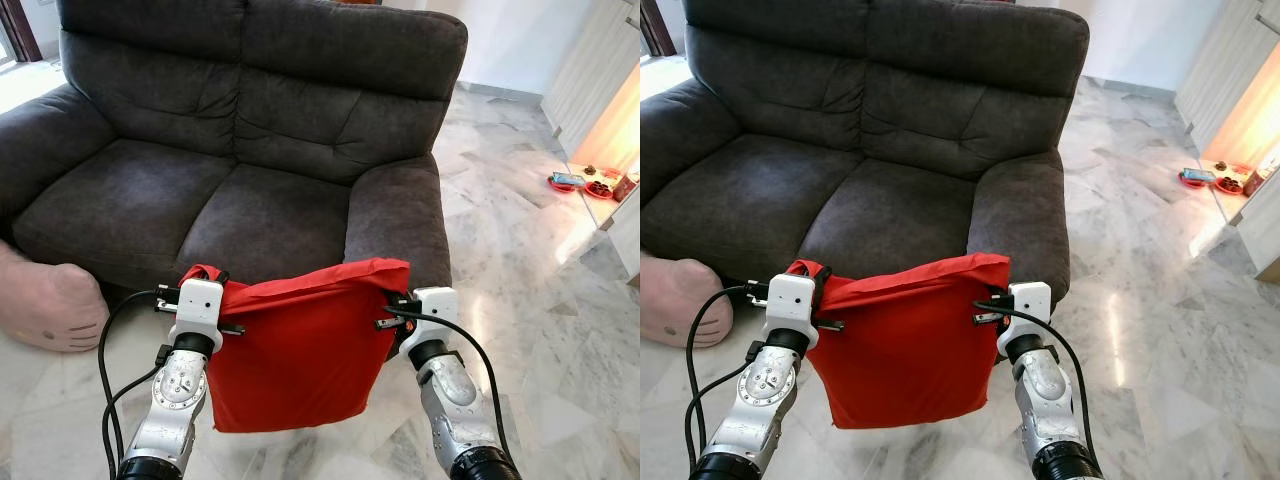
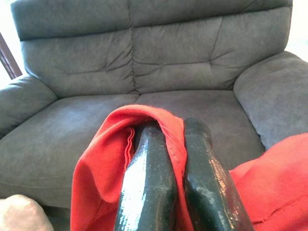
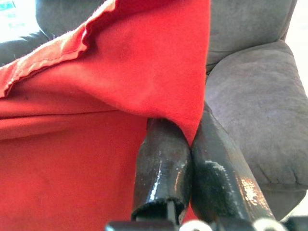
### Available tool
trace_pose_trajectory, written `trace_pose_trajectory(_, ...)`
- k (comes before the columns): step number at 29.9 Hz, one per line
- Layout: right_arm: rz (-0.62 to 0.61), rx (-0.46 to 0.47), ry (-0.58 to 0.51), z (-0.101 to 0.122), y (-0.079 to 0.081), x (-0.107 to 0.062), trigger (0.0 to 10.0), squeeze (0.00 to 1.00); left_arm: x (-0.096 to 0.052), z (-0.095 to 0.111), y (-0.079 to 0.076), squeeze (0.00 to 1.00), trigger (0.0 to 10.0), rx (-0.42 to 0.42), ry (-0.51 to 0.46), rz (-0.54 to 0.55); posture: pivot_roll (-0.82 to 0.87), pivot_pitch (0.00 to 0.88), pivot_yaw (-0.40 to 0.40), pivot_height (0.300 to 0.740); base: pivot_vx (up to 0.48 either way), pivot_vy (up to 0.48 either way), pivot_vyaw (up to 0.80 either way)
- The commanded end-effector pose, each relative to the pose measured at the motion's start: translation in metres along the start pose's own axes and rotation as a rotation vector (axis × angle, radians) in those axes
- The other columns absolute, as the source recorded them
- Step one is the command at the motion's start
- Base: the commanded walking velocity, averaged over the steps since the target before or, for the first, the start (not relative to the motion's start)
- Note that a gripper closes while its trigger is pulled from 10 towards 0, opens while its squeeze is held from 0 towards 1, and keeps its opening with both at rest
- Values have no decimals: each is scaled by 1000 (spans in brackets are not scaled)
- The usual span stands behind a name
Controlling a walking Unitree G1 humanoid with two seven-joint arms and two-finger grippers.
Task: Move the pillow to the sofa from floor
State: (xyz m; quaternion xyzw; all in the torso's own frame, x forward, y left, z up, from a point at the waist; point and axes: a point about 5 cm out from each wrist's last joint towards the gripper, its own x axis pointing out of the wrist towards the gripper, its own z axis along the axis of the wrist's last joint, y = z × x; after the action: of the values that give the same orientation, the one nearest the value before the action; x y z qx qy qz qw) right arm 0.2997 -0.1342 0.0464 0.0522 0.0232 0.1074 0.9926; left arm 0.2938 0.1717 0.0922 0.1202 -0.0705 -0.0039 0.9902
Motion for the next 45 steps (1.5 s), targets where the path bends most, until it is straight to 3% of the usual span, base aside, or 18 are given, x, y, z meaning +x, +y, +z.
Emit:
trace_pose_trajectory(1, -175, 15, -50, 8, -31, -8, 10000, 0, 2, 10, 23, 0, 10000, 37, -45, 90, 145, 0, -136, 740, 0, 0, 0)
trace_pose_trajectory(14, -182, 47, -3, -8, -25, -18, 10000, 0, 2, 13, 21, 0, 10000, 38, -55, 83, 144, 0, -131, 740, 0, 0, 0)
trace_pose_trajectory(24, -175, 41, -43, 1, -25, -15, 10000, 0, 0, 14, 21, 0, 10000, 43, -65, 80, 146, 0, -131, 740, 0, 0, 0)
trace_pose_trajectory(35, -157, 27, -111, 20, -24, -8, 10000, 0, 4, 21, 22, 0, 10000, 48, -89, 86, 145, 0, -138, 740, 308, 0, 0)
trace_pose_trajectory(45, -155, 26, -93, 17, -24, -8, 10000, 0, 3, 18, 18, 0, 10000, 42, -73, 66, 146, 0, -143, 740, 231, 0, 0)
